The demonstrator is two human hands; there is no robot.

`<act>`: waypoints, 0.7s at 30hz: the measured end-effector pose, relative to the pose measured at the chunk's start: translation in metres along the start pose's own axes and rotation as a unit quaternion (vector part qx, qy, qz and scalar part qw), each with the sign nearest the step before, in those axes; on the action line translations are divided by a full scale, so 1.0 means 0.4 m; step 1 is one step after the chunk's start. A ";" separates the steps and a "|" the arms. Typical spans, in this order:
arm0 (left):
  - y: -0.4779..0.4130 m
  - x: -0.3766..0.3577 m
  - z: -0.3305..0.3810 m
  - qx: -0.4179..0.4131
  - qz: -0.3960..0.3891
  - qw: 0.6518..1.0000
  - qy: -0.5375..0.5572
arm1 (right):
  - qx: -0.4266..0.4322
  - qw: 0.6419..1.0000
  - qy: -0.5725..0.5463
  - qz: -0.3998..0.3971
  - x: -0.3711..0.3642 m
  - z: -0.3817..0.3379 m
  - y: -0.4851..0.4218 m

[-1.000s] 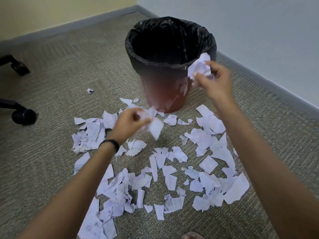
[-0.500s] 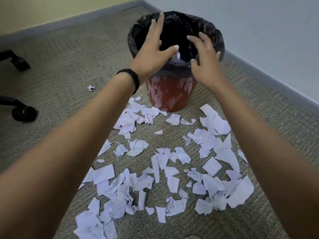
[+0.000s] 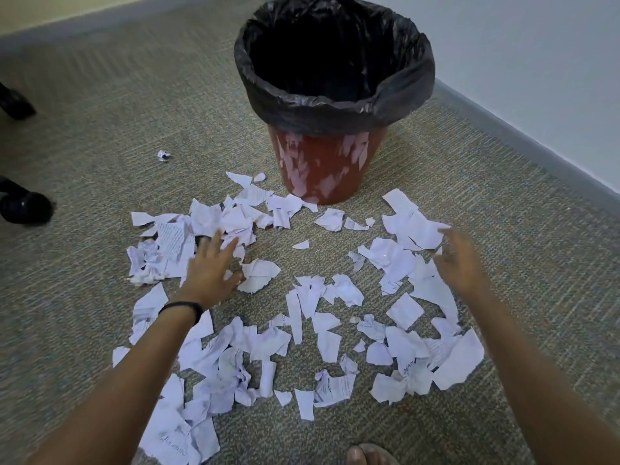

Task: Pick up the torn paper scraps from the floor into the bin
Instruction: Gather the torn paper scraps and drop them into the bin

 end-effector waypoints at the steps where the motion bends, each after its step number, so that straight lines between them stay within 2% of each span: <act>1: -0.005 -0.023 -0.051 0.050 -0.019 0.998 -0.021 | -0.038 0.999 0.004 -0.014 -0.020 0.057 0.024; 5: 0.013 -0.067 -0.185 0.171 -0.065 0.982 -0.051 | -0.151 0.986 0.007 -0.064 -0.089 0.162 0.106; 9: 0.021 -0.116 -0.246 0.212 -0.123 0.968 -0.058 | -0.139 0.986 0.048 -0.075 -0.138 0.138 0.129; 13: 0.002 -0.140 -0.229 0.186 -0.131 0.971 -0.070 | -0.132 0.979 0.096 -0.126 -0.182 0.101 0.112; 17: -0.006 -0.136 -0.205 0.159 -0.110 0.974 -0.116 | -0.071 0.972 0.123 -0.185 -0.206 0.054 0.097; 19: -0.004 -0.120 -0.204 0.143 -0.077 0.979 -0.124 | -0.087 0.958 0.180 -0.204 -0.190 0.043 0.108; 21: 0.008 -0.092 -0.195 0.129 -0.005 0.977 -0.167 | -0.133 0.930 0.237 -0.247 -0.175 0.037 0.138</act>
Point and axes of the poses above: each hand's wrist, its own y-axis away from the middle knuckle, its own x-axis out of the back of the hand, z = x × y, the point moved 8 cm from there along -y, towards the middle knuckle, and after that the axes turned 14 degrees about x, right-handed, at the moved point
